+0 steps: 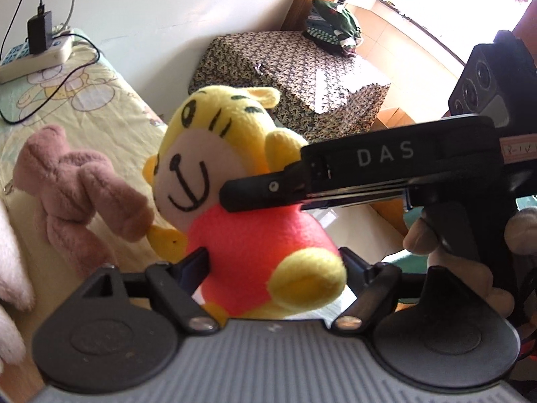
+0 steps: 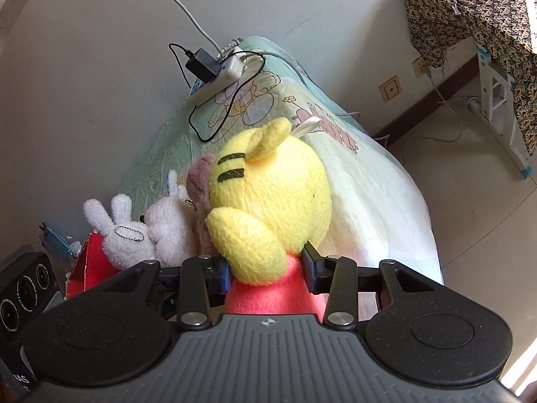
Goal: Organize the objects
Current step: 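Grasp the yellow-and-red tiger plush with the right gripper and lift it, then carry the tiger plush with the right gripper over the red box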
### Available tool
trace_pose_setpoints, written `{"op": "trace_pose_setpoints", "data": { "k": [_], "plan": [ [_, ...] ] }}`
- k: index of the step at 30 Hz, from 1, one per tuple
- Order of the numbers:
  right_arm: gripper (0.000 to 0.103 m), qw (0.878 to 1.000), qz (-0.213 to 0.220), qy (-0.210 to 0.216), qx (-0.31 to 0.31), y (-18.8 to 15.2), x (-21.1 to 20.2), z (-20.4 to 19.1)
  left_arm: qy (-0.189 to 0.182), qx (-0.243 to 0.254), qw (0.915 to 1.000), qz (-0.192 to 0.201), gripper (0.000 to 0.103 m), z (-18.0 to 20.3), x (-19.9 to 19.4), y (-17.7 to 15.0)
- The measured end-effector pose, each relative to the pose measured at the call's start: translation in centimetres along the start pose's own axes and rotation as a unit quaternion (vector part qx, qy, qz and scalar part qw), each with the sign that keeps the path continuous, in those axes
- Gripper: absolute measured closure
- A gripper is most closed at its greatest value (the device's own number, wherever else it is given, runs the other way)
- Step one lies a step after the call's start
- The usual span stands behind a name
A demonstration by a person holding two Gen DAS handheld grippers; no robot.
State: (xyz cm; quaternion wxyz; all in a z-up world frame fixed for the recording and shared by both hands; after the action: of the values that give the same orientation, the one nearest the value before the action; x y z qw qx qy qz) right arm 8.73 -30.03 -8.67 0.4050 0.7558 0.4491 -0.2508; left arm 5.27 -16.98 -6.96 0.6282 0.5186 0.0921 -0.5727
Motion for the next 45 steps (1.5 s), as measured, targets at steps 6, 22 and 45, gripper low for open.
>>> {"op": "trace_pose_setpoints", "data": {
  "k": [6, 22, 45],
  "plan": [
    [0.061, 0.999, 0.035, 0.021, 0.006, -1.3, -3.1, -1.1, -0.014, 0.027, 0.9991, 0.029, 0.021, 1.7, -3.1, -0.5],
    [0.061, 0.986, 0.076, 0.131, -0.064, -3.4, -5.5, -11.3, 0.058, 0.038, 0.9853, 0.156, 0.022, 1.2, -15.2, -2.8],
    [0.060, 0.973, 0.022, 0.126, -0.191, -11.8, 5.0, -35.5, 0.154, -0.080, 0.9557, 0.238, 0.022, -15.4, -35.1, -11.6]
  ]
}}
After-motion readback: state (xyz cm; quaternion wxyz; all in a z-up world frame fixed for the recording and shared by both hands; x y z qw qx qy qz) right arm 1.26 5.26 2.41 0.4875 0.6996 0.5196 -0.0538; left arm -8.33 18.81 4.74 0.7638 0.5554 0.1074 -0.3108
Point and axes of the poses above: each gripper's, at about its wrist camera, not at the fingertips, and x roughly the way its jaws point, z to its right, y to its top, the point moved 6 cm from there along x, roughly the way its jaws point, and after that the axes turned 8 degrees about -y, right-handed, at the moved point
